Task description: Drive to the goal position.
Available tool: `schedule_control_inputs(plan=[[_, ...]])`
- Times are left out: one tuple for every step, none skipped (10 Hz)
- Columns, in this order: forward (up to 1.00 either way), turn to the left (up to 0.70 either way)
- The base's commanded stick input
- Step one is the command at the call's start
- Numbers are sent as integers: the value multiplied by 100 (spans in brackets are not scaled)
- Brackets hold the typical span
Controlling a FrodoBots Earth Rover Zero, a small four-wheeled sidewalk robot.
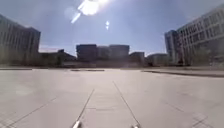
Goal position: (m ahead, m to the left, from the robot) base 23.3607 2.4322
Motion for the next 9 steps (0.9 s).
schedule_control_inputs(plan=[[85,4],[85,4],[85,4],[85,4],[85,4],[85,3],[85,-4],[85,-20],[85,-30]])
